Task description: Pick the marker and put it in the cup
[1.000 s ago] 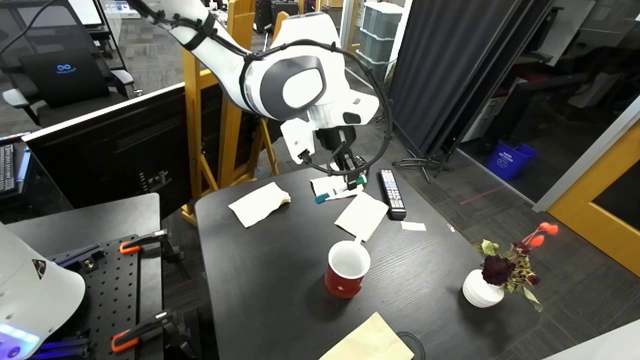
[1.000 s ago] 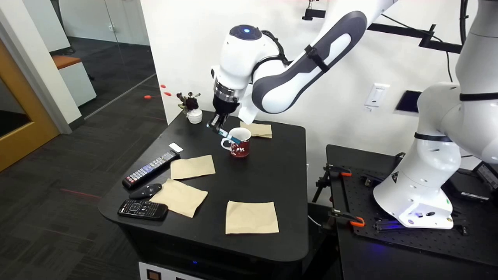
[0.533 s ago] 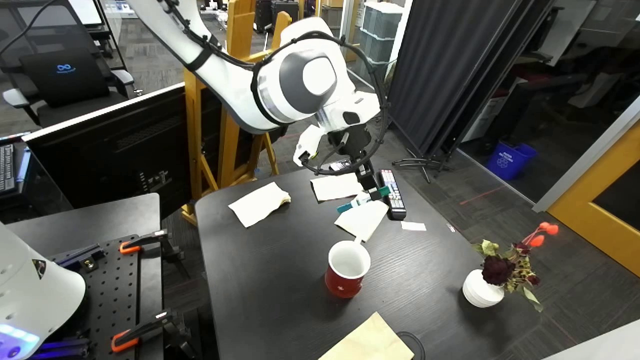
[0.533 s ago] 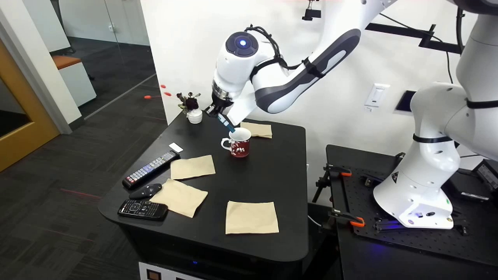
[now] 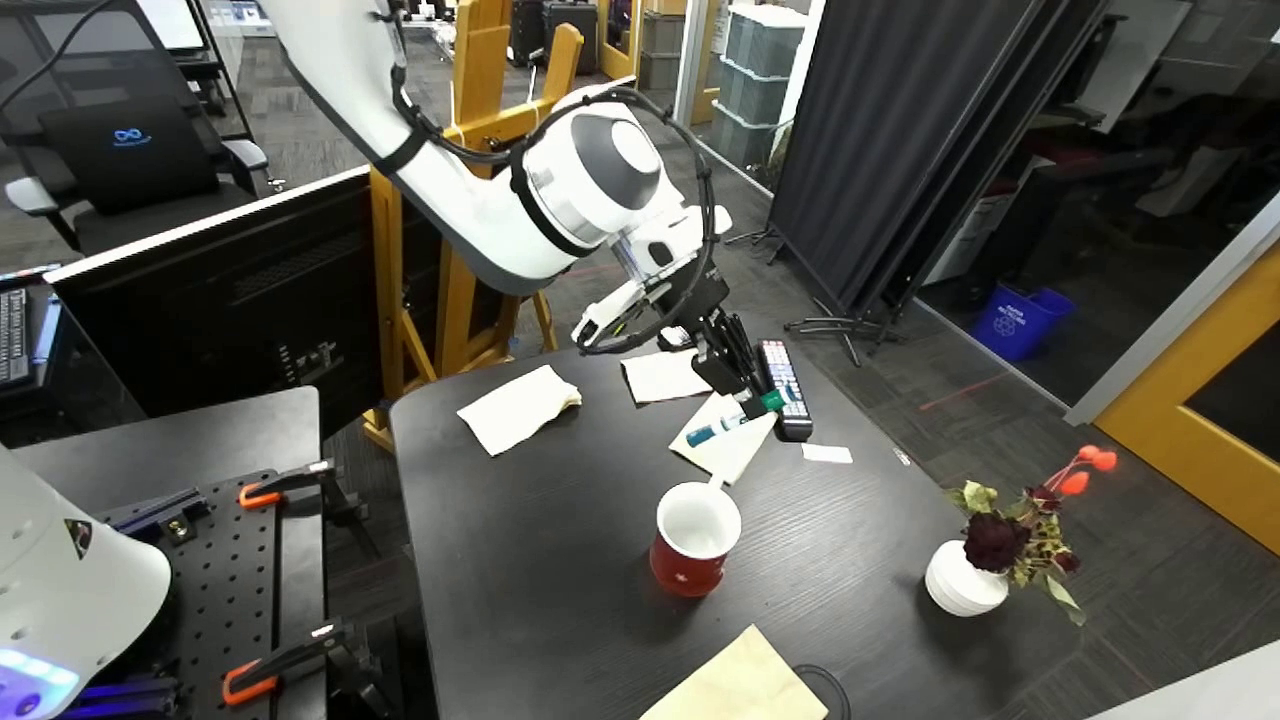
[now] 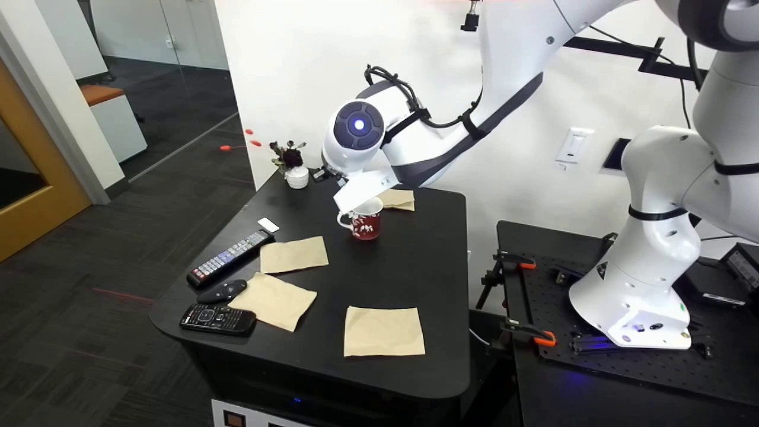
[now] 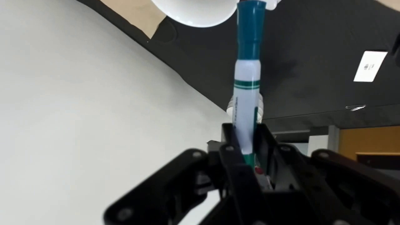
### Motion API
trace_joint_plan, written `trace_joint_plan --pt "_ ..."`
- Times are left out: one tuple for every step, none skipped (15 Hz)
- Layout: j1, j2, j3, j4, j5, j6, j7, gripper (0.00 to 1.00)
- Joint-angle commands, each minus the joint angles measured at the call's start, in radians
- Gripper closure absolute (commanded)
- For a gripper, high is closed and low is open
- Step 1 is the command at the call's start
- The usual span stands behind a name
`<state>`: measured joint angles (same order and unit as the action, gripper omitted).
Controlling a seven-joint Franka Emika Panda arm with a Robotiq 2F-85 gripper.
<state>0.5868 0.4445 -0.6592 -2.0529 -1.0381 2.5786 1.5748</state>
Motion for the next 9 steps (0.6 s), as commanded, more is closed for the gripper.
trace_joint_plan --pt "-0.126 -0.006 0.156 0.045 -0.163 -0.165 0.204 0.95" --pt "-0.173 -0.012 0.214 0.051 -0.200 -0.218 0.249 0.95" --pt "-0.221 -0.013 0.272 0.055 -0.227 -0.266 0.280 0.95" --pt "-0.258 -0.009 0.317 0.061 -0.251 -0.309 0.313 0.95" --pt "-0.297 -0.004 0.361 0.068 -0.268 -0.348 0.337 0.95" --pt "-0.330 -0.003 0.398 0.070 -0.279 -0.380 0.348 0.95" --pt "-0.361 0.002 0.430 0.076 -0.288 -0.403 0.361 0.95" --pt "-0.387 0.008 0.458 0.079 -0.297 -0.423 0.371 0.95" --pt "-0.411 0.011 0.482 0.083 -0.297 -0.439 0.373 0.95"
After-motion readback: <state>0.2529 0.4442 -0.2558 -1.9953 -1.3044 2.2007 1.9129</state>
